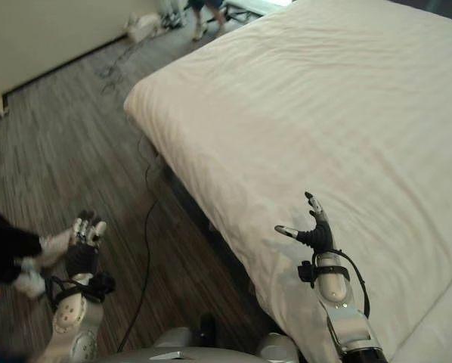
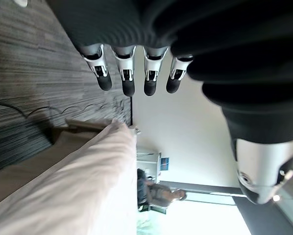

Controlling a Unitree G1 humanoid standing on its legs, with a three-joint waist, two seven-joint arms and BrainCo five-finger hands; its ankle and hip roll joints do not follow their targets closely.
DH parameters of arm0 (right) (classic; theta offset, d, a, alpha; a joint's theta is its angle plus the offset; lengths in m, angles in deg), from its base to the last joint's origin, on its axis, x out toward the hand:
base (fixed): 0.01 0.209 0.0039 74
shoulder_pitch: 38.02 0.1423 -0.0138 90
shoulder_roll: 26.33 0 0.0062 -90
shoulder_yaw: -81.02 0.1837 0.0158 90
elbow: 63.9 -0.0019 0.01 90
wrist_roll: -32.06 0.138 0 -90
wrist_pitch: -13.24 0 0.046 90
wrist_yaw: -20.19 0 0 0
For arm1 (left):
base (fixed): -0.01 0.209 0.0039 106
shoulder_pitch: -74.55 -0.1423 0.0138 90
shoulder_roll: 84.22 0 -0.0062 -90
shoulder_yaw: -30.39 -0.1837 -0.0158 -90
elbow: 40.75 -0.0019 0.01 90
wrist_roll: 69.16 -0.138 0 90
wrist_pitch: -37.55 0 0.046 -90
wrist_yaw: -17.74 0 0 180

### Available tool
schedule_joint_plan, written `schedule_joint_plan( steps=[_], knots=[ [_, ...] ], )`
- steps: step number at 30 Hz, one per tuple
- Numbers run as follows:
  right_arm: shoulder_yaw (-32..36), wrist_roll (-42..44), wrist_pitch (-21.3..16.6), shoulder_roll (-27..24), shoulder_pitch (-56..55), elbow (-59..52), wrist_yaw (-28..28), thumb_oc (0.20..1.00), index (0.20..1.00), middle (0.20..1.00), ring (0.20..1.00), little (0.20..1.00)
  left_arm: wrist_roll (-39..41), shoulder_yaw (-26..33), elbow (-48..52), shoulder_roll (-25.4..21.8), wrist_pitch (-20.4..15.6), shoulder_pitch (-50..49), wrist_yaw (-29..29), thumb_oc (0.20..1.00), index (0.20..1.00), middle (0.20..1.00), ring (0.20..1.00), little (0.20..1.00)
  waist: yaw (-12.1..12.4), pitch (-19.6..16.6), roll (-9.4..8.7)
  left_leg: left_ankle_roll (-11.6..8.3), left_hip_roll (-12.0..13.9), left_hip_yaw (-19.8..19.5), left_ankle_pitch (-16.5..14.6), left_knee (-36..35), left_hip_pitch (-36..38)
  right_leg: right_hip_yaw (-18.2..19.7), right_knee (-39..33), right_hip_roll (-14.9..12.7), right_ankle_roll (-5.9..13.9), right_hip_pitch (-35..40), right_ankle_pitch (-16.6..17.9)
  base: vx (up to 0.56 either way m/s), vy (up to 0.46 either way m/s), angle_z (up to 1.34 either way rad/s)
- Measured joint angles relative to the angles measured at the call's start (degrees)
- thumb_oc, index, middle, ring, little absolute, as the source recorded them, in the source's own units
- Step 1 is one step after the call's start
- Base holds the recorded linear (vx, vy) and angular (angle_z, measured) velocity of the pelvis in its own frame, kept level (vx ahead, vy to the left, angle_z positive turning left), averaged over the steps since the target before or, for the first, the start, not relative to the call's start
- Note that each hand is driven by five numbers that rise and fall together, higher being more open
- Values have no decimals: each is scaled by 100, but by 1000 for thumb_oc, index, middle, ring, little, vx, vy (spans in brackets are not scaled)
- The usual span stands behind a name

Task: Making the bed.

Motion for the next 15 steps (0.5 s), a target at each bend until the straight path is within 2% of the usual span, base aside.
schedule_joint_plan(
  steps=[1, 3, 6, 8, 9, 10, 12, 15],
  knots=[
    [59, 7, 38, -8, 62, 46, -7, 1000, 1000, 1000, 1000, 1000, -6, -21, 3, 4, 41, -29, -8, 1000, 1000, 1000, 1000, 1000, -2, 1, 20, -23, -15, 14, -41, -120, 116, -13, 125, -5, 28, -57, -29, -82, 93, 74],
    [226, 7, 25, 8, 230, 15, -9, 1000, 1000, 1000, 1000, 1000, -10, -91, 6, -12, 93, -250, -29, 1000, 1000, 1000, 1000, 1000, -60, 42, 126, -90, -74, -23, -14, -810, 659, -56, 640, -84, 205, -169, -295, -144, 135, 29],
    [174, 8, 29, 96, 179, 28, 28, 1000, 1000, 1000, 1000, 1000, -10, -290, -15, 20, 138, -297, -53, 1000, 1000, 1000, 1000, 1000, -64, 44, -12, -47, -246, -69, 15, -924, 854, -23, 888, -309, 367, -147, -404, -123, 105, 9],
    [144, 0, 25, 135, 50, 33, 73, 1000, 1000, 1000, 1000, 1000, -12, -307, 4, -14, 138, -230, -54, 1000, 1000, 1000, 1000, 1000, -102, 60, -108, 102, -361, -14, 116, -1094, 891, 86, 1147, -438, 528, -264, -345, -394, 153, -11],
    [123, -4, 34, 154, 91, 61, 76, 1000, 1000, 1000, 1000, 1000, -31, -380, 1, -72, 145, -135, -60, 1000, 1000, 1000, 1000, 1000, -132, 149, -96, 127, -359, 14, 178, -1074, 860, 272, 2013, -587, 798, -758, -442, -332, 22, -10],
    [79, -9, 38, 212, 64, 146, 84, 1000, 1000, 1000, 1000, 1000, -200, -433, -13, -158, 152, -29, -56, 1000, 1000, 1000, 1000, 1000, -227, 184, -149, 159, -356, 2, 195, -1086, 819, 431, 2527, -689, 1227, -1135, -581, -256, 14, -7],
    [-15, -13, 54, 322, 28, 191, 79, 1000, 1000, 1000, 1000, 1000, -236, -479, -78, -272, 158, 138, -60, 1000, 1000, 1000, 1000, 1000, -243, 216, -283, 215, -359, 18, 234, -1099, 812, 726, 2567, -637, 1284, -1351, -620, -210, -22, -3],
    [-8, -21, 48, 345, 25, 195, 53, 1000, 1000, 1000, 1000, 1000, -242, -411, -99, -362, 150, 160, -34, 1000, 1000, 1000, 1000, 1000, -215, 200, -327, 286, -309, 61, 232, -1070, 730, 734, 2515, -652, 1110, -1304, -603, -144, -63, -1]
  ],
)
